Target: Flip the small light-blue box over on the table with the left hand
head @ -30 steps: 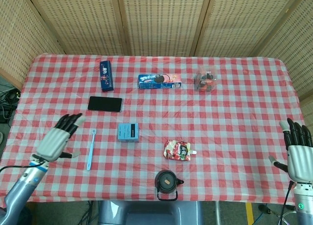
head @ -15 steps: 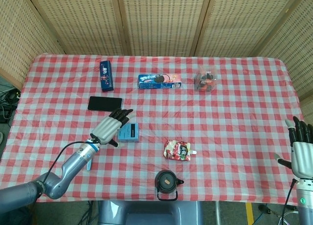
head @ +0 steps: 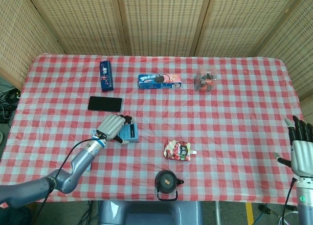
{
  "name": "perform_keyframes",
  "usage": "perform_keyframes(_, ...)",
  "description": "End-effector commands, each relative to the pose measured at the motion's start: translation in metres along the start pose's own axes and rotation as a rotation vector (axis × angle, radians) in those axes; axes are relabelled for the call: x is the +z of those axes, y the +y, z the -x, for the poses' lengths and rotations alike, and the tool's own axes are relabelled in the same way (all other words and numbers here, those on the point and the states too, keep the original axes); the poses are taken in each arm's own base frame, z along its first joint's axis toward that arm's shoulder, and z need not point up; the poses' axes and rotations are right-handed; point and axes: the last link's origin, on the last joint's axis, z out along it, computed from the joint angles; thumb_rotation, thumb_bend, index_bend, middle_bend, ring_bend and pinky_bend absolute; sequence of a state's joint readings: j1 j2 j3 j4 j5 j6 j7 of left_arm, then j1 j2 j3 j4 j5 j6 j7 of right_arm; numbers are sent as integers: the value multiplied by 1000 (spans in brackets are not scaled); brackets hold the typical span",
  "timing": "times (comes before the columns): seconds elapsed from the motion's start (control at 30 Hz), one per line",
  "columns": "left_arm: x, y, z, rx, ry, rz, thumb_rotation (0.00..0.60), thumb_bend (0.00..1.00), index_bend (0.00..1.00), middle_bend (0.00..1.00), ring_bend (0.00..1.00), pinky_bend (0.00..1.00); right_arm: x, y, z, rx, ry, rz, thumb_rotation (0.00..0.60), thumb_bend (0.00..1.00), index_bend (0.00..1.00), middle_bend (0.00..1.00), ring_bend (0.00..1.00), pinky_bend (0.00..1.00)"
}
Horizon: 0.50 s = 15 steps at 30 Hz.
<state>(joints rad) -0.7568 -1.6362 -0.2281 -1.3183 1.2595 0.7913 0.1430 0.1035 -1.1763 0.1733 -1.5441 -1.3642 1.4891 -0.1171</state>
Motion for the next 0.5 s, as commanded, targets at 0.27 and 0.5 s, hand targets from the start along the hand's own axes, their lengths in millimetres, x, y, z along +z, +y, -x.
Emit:
perform_keyframes(0.27, -25, -3, -37, -177, -19, 56, 600, 0, 493, 445, 444, 523, 0, -2, 2, -6, -7, -5, 600, 0, 19, 0, 0, 0)
perform_keyframes(0.5, -31, -6, -68, -220, -218, 73, 600, 0, 486, 445, 444, 522, 2, -6, 6, -12, -18, -12, 600, 0, 19, 0, 0, 0)
